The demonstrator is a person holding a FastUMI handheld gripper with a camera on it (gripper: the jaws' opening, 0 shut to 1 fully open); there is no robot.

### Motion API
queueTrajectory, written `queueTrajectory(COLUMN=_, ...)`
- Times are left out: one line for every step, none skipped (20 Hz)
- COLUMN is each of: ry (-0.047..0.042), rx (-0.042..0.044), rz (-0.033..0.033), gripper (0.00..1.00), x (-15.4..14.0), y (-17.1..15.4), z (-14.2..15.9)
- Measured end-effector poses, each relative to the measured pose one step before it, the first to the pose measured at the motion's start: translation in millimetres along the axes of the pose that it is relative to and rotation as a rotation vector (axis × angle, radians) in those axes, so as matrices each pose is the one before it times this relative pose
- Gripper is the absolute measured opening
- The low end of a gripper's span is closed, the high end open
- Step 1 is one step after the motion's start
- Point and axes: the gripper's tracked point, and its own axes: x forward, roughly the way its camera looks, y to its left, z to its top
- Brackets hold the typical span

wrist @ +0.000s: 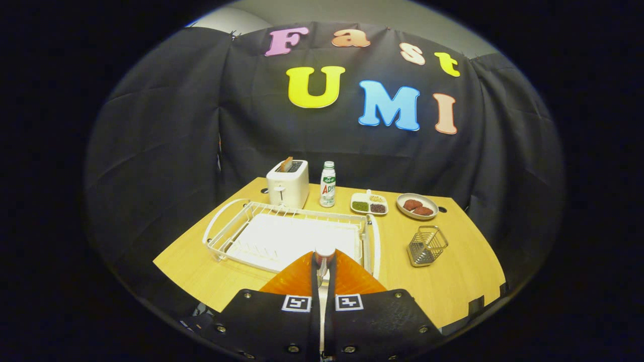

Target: Take the plate from the dish rack, then take the spoon from the basket and place it into the plate.

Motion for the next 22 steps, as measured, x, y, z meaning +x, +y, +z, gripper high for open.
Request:
queueTrajectory(ry=0.01047, rx=-0.00393, rz=0.01773, gripper=0.03, x=0.22, y=4.98, z=-6.99)
queueTrajectory(ry=0.01026, rx=-0.00104, rz=0.01511, gripper=0.03, x=1.53, y=4.12, z=-7.4)
queueTrajectory(ry=0.0117, rx=-0.00202, rz=0.01521, gripper=0.03, x=1.32, y=3.35, z=-7.19)
queueTrajectory(ry=0.00734, rx=-0.00207, rz=0.01029, gripper=0.03, x=1.64, y=1.66, z=-5.99)
queueTrajectory(ry=0.00562, rx=-0.00082, rz=0.00506, gripper=0.03, x=2.03, y=-0.39, z=-4.89)
queueTrajectory(ry=0.00593, rx=0.00093, rz=0.0048, gripper=0.03, x=1.67, y=-0.16, z=-5.05)
queueTrajectory(ry=0.00875, rx=0.00011, rz=0.00192, gripper=0.03, x=2.01, y=-1.31, z=-4.68)
queueTrajectory(ry=0.00742, rx=-0.00078, rz=0.00271, gripper=0.03, x=2.06, y=-1.22, z=-3.72)
queueTrajectory(ry=0.0019, rx=-0.00031, rz=0.00656, gripper=0.03, x=1.61, y=-0.04, z=-2.28)
queueTrajectory(ry=0.00353, rx=-0.00084, rz=0.00134, gripper=0.03, x=2.37, y=-1.33, z=-3.6)
queueTrajectory(ry=0.0061, rx=-0.0047, rz=-0.00306, gripper=0.06, x=1.45, y=-3.24, z=-2.97)
queueTrajectory(ry=0.0077, rx=-0.00251, rz=-0.0012, gripper=0.06, x=1.25, y=-1.72, z=-3.91)
queueTrajectory(ry=0.0046, rx=0.00314, rz=0.00391, gripper=0.08, x=1.89, y=-0.7, z=-2.54)
queueTrajectory(ry=0.00487, rx=0.00509, rz=0.00121, gripper=0.09, x=1.08, y=-1.36, z=-2.04)
queueTrajectory(ry=0.00614, rx=0.00717, rz=-0.00505, gripper=0.08, x=0.7, y=-2.52, z=-2.03)
queueTrajectory(ry=0.00694, rx=0.00979, rz=-0.00432, gripper=0.09, x=2.29, y=-2.11, z=-3.4)
queueTrajectory(ry=0.00778, rx=0.00773, rz=-0.00588, gripper=0.11, x=1.52, y=-3.32, z=-3.0)
queueTrajectory(ry=0.00273, rx=0.00969, rz=0.00076, gripper=0.11, x=0.65, y=-0.79, z=-1.47)
queueTrajectory(ry=-0.00134, rx=0.00728, rz=-0.00148, gripper=0.13, x=3.11, y=-3.13, z=0.19)
queueTrajectory(ry=0.00036, rx=0.0071, rz=0.00168, gripper=0.13, x=-1.78, y=-1.51, z=-0.24)
queueTrajectory(ry=-0.00308, rx=0.00446, rz=-0.00109, gripper=0.13, x=1.83, y=-1.18, z=0.67)
queueTrajectory(ry=0.00158, rx=0.00331, rz=0.00083, gripper=0.13, x=-0.08, y=-2.35, z=0.22)
